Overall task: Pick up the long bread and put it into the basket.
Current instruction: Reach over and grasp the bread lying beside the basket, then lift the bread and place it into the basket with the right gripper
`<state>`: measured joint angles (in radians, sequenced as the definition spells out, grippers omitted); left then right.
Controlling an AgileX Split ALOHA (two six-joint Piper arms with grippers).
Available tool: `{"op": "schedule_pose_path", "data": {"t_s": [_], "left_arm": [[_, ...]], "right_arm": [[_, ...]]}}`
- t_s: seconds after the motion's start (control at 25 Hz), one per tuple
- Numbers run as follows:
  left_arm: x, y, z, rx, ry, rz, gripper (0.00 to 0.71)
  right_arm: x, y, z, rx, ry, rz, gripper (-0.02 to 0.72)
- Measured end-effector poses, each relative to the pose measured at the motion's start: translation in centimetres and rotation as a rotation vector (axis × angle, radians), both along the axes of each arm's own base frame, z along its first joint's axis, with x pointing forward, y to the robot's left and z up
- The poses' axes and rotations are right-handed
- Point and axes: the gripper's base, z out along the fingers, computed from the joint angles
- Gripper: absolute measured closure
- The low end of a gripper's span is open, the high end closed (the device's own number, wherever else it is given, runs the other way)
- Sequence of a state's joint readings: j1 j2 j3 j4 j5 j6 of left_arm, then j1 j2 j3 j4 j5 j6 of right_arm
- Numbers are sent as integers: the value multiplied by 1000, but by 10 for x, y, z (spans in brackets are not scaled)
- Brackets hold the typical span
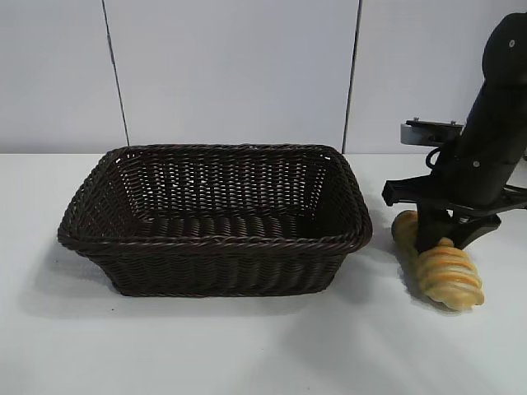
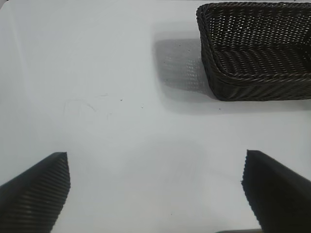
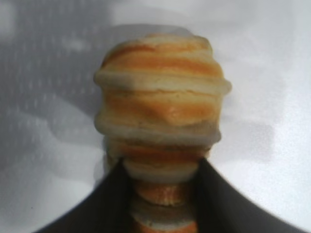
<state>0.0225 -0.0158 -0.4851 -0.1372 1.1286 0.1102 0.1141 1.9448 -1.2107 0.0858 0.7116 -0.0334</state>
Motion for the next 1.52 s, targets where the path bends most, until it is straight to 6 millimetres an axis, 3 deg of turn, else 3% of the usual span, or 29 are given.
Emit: {"op": "schedule_pose_path", "data": {"t_s": [0.4,0.64,0.8,1.08,1.32,1.52], "left_arm": [[0,0,0,1,0,1,16],[0,0,0,1,0,1,16],[0,0,0,1,0,1,16],[0,0,0,1,0,1,16],[0,0,0,1,0,1,15],[0,0,0,1,0,1,15]], "right_arm": [[11,2,124,31,-191,15,622],[15,5,161,37,-225,27,622],[13,23,164,43,-236,77,622],[-2,98,166,48,-311,319,622],[-9,157,147,-103,-431,872,622],[-4,185,115,-243,-478,1295,622]]}}
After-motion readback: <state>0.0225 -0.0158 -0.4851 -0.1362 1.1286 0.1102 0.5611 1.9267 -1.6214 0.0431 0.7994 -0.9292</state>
